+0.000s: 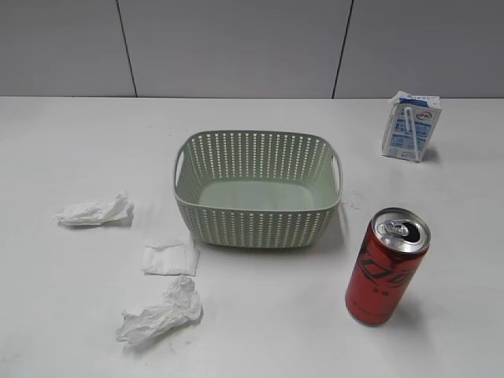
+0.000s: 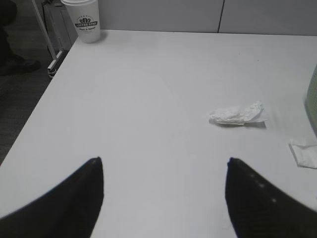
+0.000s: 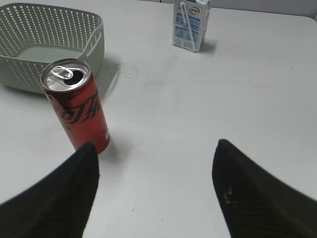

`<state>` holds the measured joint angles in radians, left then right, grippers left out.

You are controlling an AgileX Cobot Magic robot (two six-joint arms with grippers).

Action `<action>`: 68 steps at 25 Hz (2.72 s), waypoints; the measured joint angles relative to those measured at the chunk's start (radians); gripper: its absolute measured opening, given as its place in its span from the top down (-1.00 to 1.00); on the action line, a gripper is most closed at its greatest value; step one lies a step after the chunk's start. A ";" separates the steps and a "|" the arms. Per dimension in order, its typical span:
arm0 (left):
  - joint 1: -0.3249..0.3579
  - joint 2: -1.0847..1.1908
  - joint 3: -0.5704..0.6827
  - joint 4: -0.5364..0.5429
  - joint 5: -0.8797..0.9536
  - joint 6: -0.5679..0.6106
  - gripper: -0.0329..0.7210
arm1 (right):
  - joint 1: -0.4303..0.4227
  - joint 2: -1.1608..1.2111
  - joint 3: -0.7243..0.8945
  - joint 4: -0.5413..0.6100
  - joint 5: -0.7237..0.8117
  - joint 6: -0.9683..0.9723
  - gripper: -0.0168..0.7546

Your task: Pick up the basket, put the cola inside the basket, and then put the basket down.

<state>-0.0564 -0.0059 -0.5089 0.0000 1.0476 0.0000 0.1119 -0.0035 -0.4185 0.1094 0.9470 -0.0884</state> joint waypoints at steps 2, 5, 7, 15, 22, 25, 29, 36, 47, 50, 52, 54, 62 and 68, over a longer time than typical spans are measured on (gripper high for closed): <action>0.000 0.000 0.000 0.000 0.000 0.000 -0.62 | 0.000 0.000 0.000 0.000 0.000 0.000 -0.44; 0.000 0.000 0.000 0.000 0.000 0.000 -0.62 | 0.000 0.000 0.000 0.000 0.000 0.000 -0.44; 0.000 0.000 0.000 0.000 0.000 0.000 -0.61 | 0.000 0.000 0.000 0.000 0.000 0.000 -0.44; 0.000 0.000 0.000 0.000 0.000 0.000 -0.61 | 0.000 0.000 0.000 0.000 0.000 0.000 -0.44; 0.000 0.000 -0.002 0.000 -0.009 0.000 -0.61 | 0.000 0.000 0.000 0.000 0.000 0.000 -0.44; 0.000 0.022 -0.017 -0.009 -0.063 0.000 -0.61 | 0.000 0.000 0.000 0.000 0.000 0.000 -0.44; 0.000 0.131 -0.037 -0.046 -0.237 0.000 -0.61 | 0.000 0.000 0.000 0.000 0.000 0.000 -0.44; 0.000 0.463 -0.102 -0.126 -0.495 0.000 -0.61 | 0.000 0.000 0.000 0.000 0.000 0.000 -0.44; -0.022 1.057 -0.488 -0.137 -0.449 0.007 -0.61 | 0.000 0.000 0.000 0.000 0.000 0.001 -0.44; -0.084 1.203 -0.595 -0.139 -0.396 0.011 -0.61 | 0.000 0.000 0.000 0.000 0.000 0.001 -0.44; -0.131 1.292 -0.651 -0.141 -0.373 0.013 -0.61 | 0.000 0.000 0.000 0.000 0.000 0.002 -0.44; -0.179 1.386 -0.707 -0.144 -0.343 0.013 -0.61 | 0.000 0.000 0.000 0.000 0.000 0.001 -0.44; -0.324 1.740 -0.930 -0.186 -0.147 -0.022 -0.61 | 0.000 0.000 0.000 0.000 0.000 0.001 -0.44; -0.386 1.946 -1.117 -0.174 -0.016 -0.115 -0.61 | 0.000 0.000 0.000 0.000 0.000 0.001 -0.44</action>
<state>-0.4423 1.9399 -1.6257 -0.1736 1.0315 -0.1148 0.1119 -0.0035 -0.4185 0.1096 0.9470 -0.0870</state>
